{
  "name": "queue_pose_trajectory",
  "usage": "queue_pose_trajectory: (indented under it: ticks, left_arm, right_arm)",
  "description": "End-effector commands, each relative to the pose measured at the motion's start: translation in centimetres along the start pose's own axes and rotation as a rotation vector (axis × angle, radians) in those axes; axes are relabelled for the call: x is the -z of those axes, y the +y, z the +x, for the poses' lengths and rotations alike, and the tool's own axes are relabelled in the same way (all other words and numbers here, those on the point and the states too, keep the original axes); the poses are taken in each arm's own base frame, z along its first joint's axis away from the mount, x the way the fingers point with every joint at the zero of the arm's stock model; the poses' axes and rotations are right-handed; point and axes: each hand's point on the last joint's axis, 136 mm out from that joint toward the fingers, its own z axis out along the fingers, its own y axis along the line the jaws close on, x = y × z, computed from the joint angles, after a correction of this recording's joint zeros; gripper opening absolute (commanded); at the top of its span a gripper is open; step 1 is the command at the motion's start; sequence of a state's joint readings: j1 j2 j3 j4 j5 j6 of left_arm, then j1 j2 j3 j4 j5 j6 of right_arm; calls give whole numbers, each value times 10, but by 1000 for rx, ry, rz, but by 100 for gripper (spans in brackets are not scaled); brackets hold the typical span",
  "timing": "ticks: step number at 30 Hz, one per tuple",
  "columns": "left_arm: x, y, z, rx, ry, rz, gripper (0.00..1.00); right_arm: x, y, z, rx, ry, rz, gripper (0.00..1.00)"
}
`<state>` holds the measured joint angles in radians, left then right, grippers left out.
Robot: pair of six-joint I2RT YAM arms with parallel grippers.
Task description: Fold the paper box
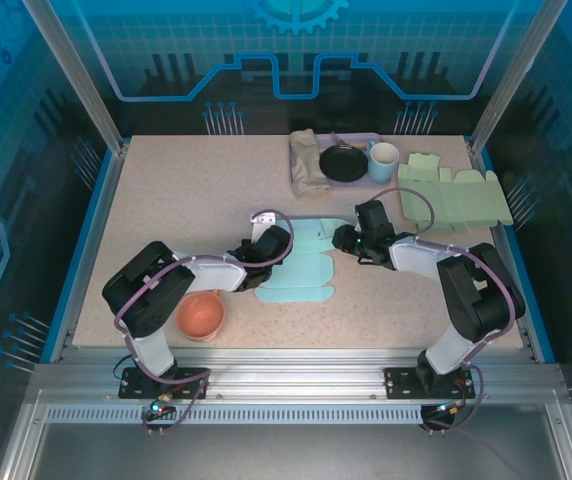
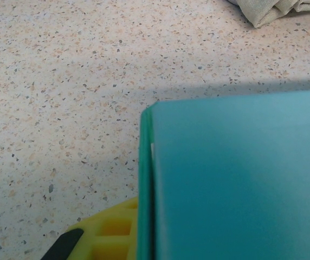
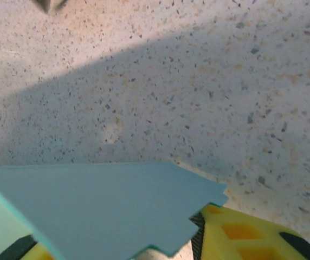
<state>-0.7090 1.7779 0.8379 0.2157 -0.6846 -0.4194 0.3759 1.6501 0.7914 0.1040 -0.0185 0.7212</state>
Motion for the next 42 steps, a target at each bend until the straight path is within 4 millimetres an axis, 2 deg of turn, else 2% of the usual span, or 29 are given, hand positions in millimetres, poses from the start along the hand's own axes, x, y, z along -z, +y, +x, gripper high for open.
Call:
queue_pose_trajectory:
  ticks: [1, 11, 19, 31, 38, 42]
  left_arm:
    - [-6, 7, 43, -85, 140, -18, 3]
    - [-7, 5, 42, -89, 148, -14, 3]
    - [-7, 3, 42, -90, 159, -12, 3]
    - [-8, 3, 44, -89, 165, -14, 3]
    - [-7, 4, 44, -87, 164, -16, 3]
    - [-7, 4, 44, -88, 164, -14, 3]
  right_arm:
    - [-5, 8, -6, -12, -35, -81, 37]
    - [-22, 18, -5, -8, -21, -156, 41]
    - [-12, 46, -6, 44, -22, -245, 35]
    - [-20, 75, 25, 93, 46, -253, 31]
    - [-38, 74, 43, 92, 97, -215, 31]
    - [-36, 71, 43, 96, 96, -202, 31]
